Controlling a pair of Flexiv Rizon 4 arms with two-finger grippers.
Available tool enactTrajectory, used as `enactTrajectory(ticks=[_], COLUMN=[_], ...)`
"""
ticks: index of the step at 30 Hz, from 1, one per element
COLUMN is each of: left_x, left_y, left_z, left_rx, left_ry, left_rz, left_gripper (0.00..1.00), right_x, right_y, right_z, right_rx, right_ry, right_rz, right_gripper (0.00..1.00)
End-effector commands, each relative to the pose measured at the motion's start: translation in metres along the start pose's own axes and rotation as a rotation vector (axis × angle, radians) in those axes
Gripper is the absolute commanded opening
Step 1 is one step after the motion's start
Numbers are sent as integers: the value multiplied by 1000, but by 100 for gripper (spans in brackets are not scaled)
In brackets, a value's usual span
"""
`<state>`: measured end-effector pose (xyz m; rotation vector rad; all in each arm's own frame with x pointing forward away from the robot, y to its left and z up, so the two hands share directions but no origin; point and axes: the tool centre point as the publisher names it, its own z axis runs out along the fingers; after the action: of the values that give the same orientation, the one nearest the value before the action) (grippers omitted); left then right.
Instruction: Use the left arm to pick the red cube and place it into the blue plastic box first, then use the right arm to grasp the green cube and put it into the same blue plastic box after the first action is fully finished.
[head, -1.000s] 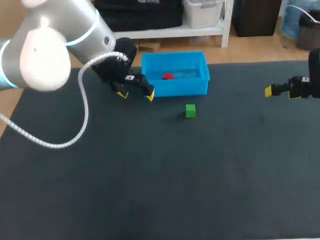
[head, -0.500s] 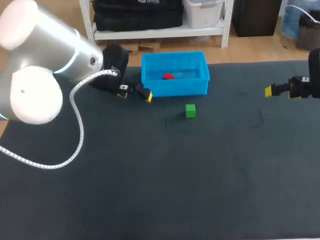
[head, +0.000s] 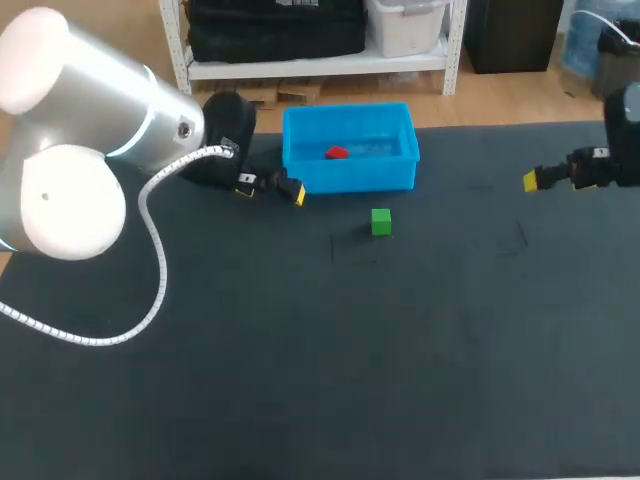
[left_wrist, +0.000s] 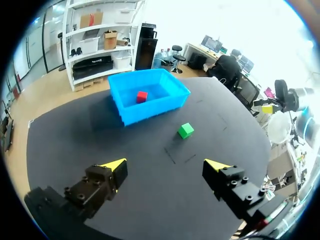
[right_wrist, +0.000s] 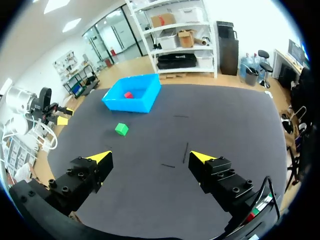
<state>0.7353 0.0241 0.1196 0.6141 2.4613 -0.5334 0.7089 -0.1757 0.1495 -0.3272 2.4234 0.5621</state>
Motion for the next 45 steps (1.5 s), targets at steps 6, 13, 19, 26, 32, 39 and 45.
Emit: enactTrajectory(ticks=[6, 13, 19, 26, 32, 39, 45], left_x=[0, 0, 0, 0, 0, 0, 0], left_y=[1, 1, 1, 1, 1, 1, 1], left_z=[-1, -1, -1, -1, -1, -1, -1], left_rx=[5, 5, 5, 5, 5, 5, 5], left_ry=[-2, -2, -2, -2, -2, -2, -2], left_rz=[1, 1, 1, 1, 1, 1, 1], left_gripper=[100, 100, 100, 100, 100, 100, 100], right_x=[-8, -7, -6, -6, -6, -6, -10], right_y=[37, 71, 76, 76, 76, 82, 96], right_z=[33, 72, 77, 77, 77, 89, 104], right_rx=[265, 326, 279, 279, 279, 298, 255], right_ry=[123, 205, 213, 213, 213, 259, 297], right_rz=[-25, -78, -44, -44, -44, -24, 28], right_gripper=[100, 100, 100, 100, 100, 100, 100])
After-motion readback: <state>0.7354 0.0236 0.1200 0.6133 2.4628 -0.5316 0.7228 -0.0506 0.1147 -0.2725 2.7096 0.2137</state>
